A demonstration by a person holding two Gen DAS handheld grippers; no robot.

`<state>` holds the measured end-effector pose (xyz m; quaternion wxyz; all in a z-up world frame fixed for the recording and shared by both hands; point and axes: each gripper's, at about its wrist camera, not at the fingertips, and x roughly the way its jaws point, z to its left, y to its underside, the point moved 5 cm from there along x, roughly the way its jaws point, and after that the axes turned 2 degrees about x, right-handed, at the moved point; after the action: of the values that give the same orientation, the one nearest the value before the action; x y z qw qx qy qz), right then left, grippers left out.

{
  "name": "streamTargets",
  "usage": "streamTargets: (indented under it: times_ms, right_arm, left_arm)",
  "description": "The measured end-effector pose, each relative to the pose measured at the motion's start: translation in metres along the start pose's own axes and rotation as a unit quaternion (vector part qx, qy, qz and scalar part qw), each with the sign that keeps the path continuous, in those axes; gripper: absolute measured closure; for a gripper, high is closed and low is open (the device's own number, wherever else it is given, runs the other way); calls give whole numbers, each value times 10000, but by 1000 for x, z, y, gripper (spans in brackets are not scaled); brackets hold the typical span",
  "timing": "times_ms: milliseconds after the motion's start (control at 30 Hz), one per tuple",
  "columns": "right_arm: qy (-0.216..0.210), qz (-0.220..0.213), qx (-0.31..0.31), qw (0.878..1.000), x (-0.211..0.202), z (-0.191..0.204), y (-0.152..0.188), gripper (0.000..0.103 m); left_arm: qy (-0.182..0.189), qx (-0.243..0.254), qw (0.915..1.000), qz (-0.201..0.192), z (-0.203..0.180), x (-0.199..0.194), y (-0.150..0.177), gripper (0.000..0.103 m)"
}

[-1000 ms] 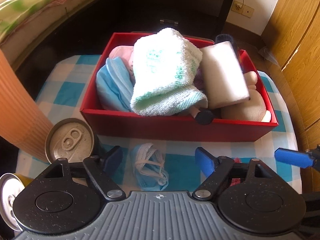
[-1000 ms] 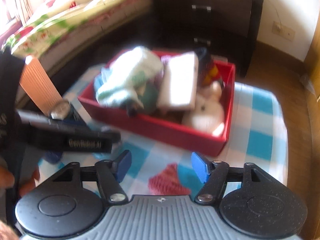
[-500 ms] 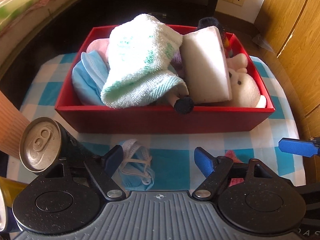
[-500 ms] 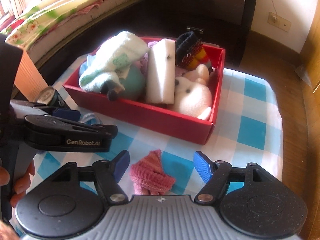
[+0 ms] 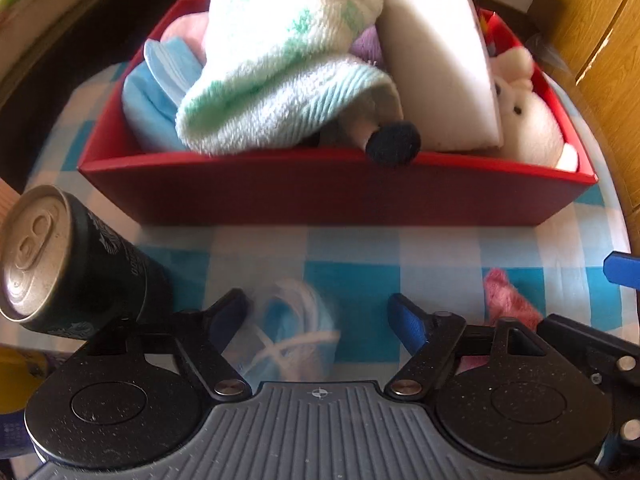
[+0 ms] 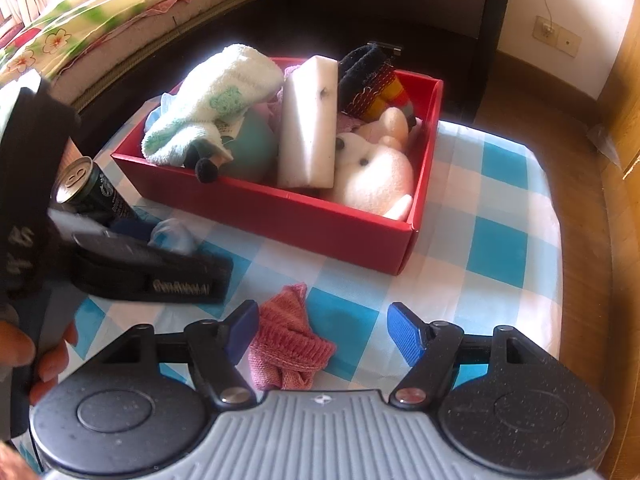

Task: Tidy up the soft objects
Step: 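Grasp the blue face mask with the left while the right grasps the pink knit hat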

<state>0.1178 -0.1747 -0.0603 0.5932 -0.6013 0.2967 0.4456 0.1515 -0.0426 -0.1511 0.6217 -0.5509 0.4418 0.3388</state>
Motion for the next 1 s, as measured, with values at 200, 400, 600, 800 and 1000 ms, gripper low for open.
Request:
streamTargets:
  times_ms: [200,400,600,800,1000]
  right_arm:
    - [6,39,19,10000,4,-1,1,54]
    - [12,99,-28,9999,8,3,3,54]
    - [-90,201,-15,9998,17,12,10,54]
    - [-81,201,13,9998,23,19,9,54]
    - [7,441,-90,9990,39,24,13,53]
  left_arm:
    - [-79,66,9999,13,-5,-6,1,45]
    - [59,97,9998,149,-6,-18,21,54]
    - [29,105,9999,103,-2,-29,44,72]
    - [149,64,9999,19,5,-35,49,74]
    - [205,-102,9997,30,15,-36,44,66]
